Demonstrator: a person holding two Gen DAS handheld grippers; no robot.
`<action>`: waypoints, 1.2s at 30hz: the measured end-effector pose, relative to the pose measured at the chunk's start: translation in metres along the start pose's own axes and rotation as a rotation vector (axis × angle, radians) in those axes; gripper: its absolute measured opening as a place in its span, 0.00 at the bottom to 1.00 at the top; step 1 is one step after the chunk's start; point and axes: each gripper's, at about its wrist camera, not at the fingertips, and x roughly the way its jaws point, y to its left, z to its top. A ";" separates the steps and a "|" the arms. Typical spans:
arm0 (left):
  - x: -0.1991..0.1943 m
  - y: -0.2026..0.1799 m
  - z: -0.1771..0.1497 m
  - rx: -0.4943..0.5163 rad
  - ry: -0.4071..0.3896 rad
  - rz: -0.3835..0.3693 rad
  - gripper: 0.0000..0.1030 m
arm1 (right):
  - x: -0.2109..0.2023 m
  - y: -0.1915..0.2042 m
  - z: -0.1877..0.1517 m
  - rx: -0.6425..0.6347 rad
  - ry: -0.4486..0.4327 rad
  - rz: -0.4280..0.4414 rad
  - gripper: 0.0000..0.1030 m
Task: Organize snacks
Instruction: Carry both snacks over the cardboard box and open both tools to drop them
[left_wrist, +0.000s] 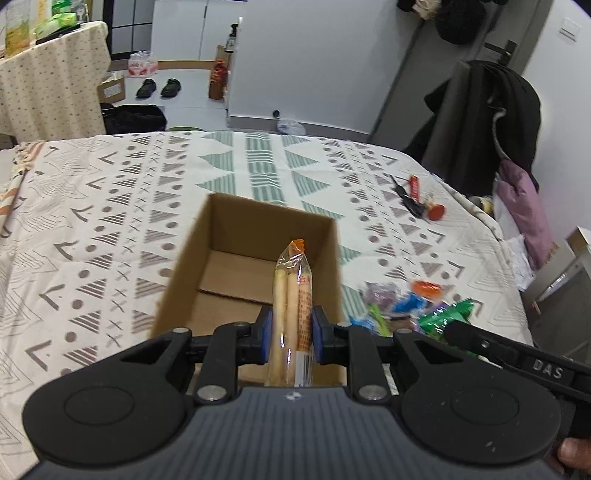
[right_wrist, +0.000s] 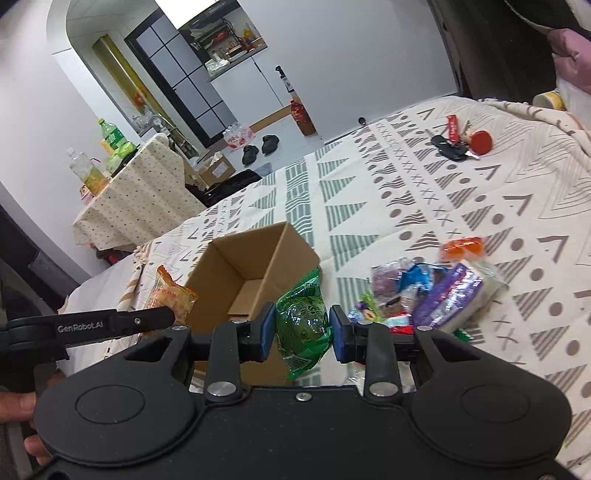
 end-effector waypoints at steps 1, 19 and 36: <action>0.001 0.004 0.002 -0.005 -0.002 0.004 0.20 | 0.002 0.002 0.001 -0.001 0.000 0.003 0.30; 0.016 0.044 0.008 -0.063 0.023 0.088 0.54 | 0.049 0.056 0.015 -0.008 0.045 0.126 0.54; 0.007 0.019 -0.006 -0.043 0.040 0.056 0.83 | 0.002 0.014 0.003 0.027 0.028 -0.030 0.81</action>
